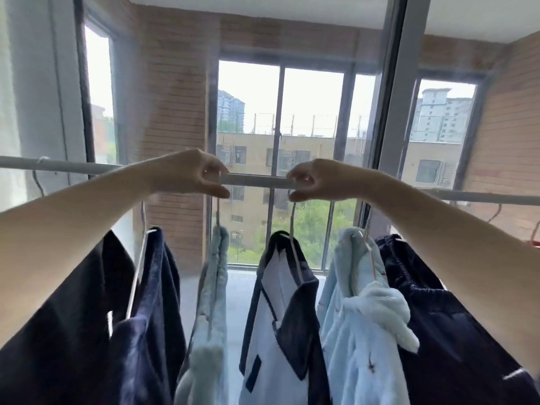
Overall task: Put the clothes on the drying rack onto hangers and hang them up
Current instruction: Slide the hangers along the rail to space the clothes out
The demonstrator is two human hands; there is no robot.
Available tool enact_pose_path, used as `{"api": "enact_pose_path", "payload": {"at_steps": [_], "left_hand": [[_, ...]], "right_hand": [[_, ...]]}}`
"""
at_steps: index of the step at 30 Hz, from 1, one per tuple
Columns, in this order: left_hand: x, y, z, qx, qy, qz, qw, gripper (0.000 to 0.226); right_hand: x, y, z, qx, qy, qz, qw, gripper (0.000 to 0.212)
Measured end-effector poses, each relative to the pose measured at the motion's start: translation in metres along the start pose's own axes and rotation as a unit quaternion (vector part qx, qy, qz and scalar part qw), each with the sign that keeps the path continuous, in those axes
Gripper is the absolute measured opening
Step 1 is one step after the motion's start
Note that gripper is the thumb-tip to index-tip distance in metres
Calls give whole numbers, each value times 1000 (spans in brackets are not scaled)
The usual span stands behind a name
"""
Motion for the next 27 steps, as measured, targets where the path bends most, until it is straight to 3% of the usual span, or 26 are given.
{"api": "enact_pose_path", "payload": {"at_steps": [5, 12, 15, 17, 22, 25, 27], "left_hand": [[2, -11, -5, 20, 1, -19, 1000, 37], [6, -15, -5, 44, -5, 21, 999, 54], [7, -14, -7, 49, 9, 16, 999, 39], [7, -12, -8, 50, 13, 8, 999, 33], [9, -14, -11, 49, 19, -1, 999, 49], [9, -14, -10, 46, 19, -10, 999, 44], [9, -13, -8, 54, 18, -13, 998, 53]], "right_hand": [[0, -6, -4, 66, 12, -24, 997, 52], [-2, -5, -5, 147, 3, -65, 987, 59], [-5, -3, -6, 168, -9, -56, 984, 52], [-8, -2, -5, 176, -15, -56, 983, 46], [-11, 3, -3, 176, -33, -40, 983, 43], [-9, 5, -2, 176, -31, -40, 983, 46], [-7, 8, -2, 174, -29, -39, 984, 52]]}}
Point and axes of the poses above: each hand's wrist, its own z-axis away from the middle knuckle, its own x-axis out of the palm, y = z × x, the point moved 3 cm from there along -z, towards the middle knuckle, and after that the axes turned 6 degrees about z, right-handed, at the moved point
